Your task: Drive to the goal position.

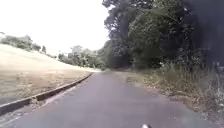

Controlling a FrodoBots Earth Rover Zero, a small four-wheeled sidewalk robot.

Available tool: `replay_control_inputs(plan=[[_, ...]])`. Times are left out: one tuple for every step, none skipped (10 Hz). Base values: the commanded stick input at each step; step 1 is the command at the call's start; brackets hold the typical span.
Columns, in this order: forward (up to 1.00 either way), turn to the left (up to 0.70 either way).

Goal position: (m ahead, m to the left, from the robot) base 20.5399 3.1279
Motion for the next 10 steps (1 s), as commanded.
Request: replay_control_inputs(plan=[[0.45, 0.05], [0.45, 0.0], [0.45, 0.0], [0.45, 0.0], [0.45, 0.0], [0.45, 0.0], [0.45, 0.15], [0.45, 0.27], [0.45, 0.27], [0.45, 0.27]])
